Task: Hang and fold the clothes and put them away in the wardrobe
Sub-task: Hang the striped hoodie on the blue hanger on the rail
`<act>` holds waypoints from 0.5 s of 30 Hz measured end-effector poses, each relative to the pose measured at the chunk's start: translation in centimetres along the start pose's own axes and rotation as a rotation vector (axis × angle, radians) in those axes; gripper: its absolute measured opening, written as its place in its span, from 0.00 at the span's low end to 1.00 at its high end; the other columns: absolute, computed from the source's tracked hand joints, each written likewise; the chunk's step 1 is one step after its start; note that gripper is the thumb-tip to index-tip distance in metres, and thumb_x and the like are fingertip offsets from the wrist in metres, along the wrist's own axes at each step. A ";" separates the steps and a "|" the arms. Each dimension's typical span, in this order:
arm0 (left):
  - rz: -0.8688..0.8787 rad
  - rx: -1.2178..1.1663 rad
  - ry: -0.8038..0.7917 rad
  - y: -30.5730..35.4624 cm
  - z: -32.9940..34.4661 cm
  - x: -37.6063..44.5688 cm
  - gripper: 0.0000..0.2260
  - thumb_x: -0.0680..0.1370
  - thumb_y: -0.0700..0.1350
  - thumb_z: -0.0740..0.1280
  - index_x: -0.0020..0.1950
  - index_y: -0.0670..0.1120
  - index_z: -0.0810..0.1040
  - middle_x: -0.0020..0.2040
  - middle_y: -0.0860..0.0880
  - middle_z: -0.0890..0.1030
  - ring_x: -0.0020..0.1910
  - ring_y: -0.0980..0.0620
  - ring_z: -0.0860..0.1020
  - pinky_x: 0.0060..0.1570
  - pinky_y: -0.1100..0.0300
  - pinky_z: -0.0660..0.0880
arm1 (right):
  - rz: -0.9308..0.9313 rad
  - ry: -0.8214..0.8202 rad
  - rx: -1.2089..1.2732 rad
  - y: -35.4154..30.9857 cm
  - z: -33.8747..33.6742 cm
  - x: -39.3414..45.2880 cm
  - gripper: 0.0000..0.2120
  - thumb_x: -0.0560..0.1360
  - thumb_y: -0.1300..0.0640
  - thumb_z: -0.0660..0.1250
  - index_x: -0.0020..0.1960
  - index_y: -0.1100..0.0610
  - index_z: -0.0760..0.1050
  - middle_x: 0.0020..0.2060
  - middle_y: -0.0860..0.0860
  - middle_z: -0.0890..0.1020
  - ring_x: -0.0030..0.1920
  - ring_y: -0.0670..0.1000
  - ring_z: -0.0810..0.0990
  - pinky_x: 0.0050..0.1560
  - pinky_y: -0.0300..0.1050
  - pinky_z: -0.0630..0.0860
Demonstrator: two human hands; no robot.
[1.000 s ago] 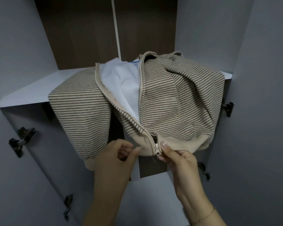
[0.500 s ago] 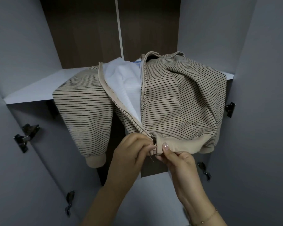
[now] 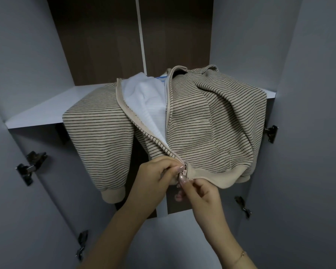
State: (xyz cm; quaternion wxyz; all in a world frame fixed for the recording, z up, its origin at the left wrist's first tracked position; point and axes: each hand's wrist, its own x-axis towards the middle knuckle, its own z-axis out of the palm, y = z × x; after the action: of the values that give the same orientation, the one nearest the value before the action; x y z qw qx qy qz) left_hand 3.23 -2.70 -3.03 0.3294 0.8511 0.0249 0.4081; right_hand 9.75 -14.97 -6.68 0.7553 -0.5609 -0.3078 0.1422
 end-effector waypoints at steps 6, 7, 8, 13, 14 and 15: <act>-0.029 -0.026 -0.040 0.7 0.0 1.1 0.03 0.76 0.39 0.71 0.46 0.42 0.85 0.44 0.53 0.84 0.47 0.55 0.82 0.47 0.65 0.78 | -0.058 0.066 -0.072 1.0 -0.5 -0.3 0.13 0.78 0.63 0.63 0.38 0.54 0.80 0.33 0.54 0.81 0.36 0.55 0.81 0.39 0.39 0.78; -0.019 -0.026 -0.048 0.8 -0.1 1.3 0.03 0.76 0.39 0.71 0.46 0.42 0.85 0.44 0.53 0.84 0.47 0.55 0.82 0.47 0.63 0.79 | -0.022 0.047 -0.005 0.9 -0.4 -0.1 0.09 0.78 0.60 0.65 0.42 0.53 0.82 0.36 0.54 0.83 0.38 0.54 0.82 0.40 0.40 0.79; -0.004 -0.020 -0.053 0.8 -0.2 1.4 0.03 0.76 0.39 0.71 0.46 0.42 0.85 0.44 0.53 0.85 0.47 0.54 0.82 0.47 0.61 0.79 | 0.014 0.032 0.077 0.6 -0.4 0.1 0.07 0.76 0.57 0.66 0.47 0.52 0.83 0.39 0.55 0.84 0.40 0.53 0.82 0.41 0.40 0.79; -0.059 -0.046 -0.067 0.5 0.0 1.4 0.03 0.76 0.39 0.71 0.46 0.41 0.85 0.43 0.53 0.85 0.45 0.54 0.83 0.47 0.54 0.80 | -0.073 0.024 0.125 -0.3 -0.8 0.4 0.11 0.74 0.47 0.71 0.43 0.54 0.84 0.36 0.56 0.83 0.37 0.52 0.82 0.40 0.38 0.78; -0.075 -0.056 -0.072 0.4 0.1 1.5 0.03 0.76 0.38 0.71 0.46 0.41 0.85 0.43 0.53 0.85 0.46 0.53 0.83 0.48 0.54 0.80 | -0.095 0.043 0.097 -0.4 -0.7 0.6 0.11 0.75 0.48 0.70 0.41 0.55 0.83 0.34 0.56 0.82 0.36 0.51 0.82 0.38 0.36 0.78; -0.082 -0.062 -0.075 0.3 0.2 1.5 0.03 0.76 0.38 0.71 0.46 0.41 0.85 0.43 0.53 0.85 0.46 0.53 0.83 0.49 0.55 0.80 | -0.110 0.063 0.065 -0.3 -0.6 0.7 0.12 0.75 0.49 0.68 0.39 0.56 0.81 0.32 0.57 0.82 0.34 0.50 0.81 0.37 0.35 0.77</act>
State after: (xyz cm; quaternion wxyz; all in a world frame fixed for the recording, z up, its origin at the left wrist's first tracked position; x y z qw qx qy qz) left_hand 4.29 -2.52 -1.94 0.3727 0.8535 0.0349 0.3626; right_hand 10.68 -15.14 -6.28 0.7890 -0.5226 -0.3095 0.0929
